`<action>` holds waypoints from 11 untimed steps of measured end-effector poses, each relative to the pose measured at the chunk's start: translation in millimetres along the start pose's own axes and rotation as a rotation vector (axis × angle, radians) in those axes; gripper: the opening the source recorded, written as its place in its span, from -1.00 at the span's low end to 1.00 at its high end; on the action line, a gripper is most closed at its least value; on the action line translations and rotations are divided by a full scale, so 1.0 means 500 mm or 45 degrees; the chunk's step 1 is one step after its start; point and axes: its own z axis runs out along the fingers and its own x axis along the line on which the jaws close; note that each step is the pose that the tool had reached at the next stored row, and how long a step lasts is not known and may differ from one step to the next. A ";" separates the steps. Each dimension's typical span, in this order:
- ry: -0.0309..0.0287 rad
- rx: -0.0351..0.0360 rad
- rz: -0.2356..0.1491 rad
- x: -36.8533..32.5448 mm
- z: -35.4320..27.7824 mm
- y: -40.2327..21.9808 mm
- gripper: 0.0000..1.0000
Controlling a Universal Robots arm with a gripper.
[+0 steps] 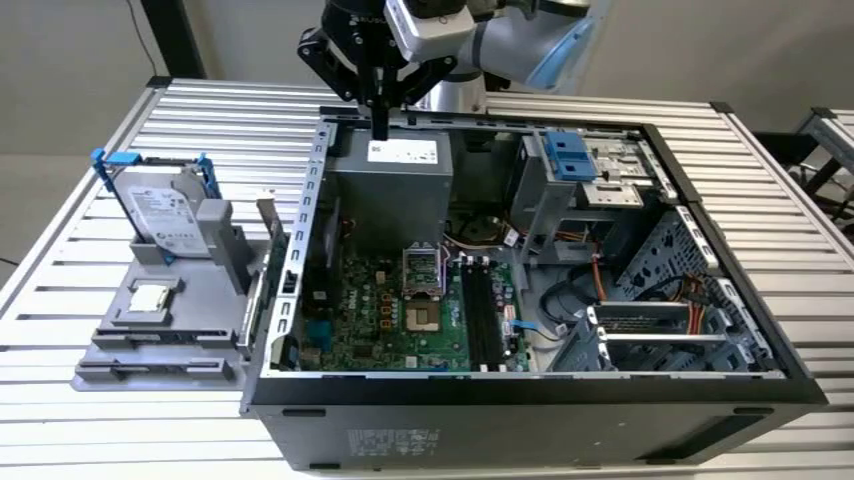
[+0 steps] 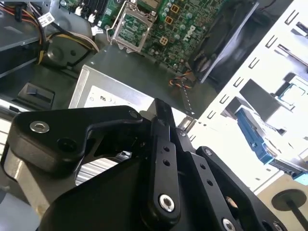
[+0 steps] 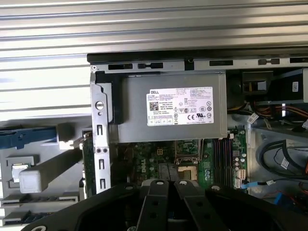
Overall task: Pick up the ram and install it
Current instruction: 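Reach for the ram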
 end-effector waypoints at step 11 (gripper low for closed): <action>-0.0010 -0.0002 0.000 0.044 -0.001 -0.002 -1.00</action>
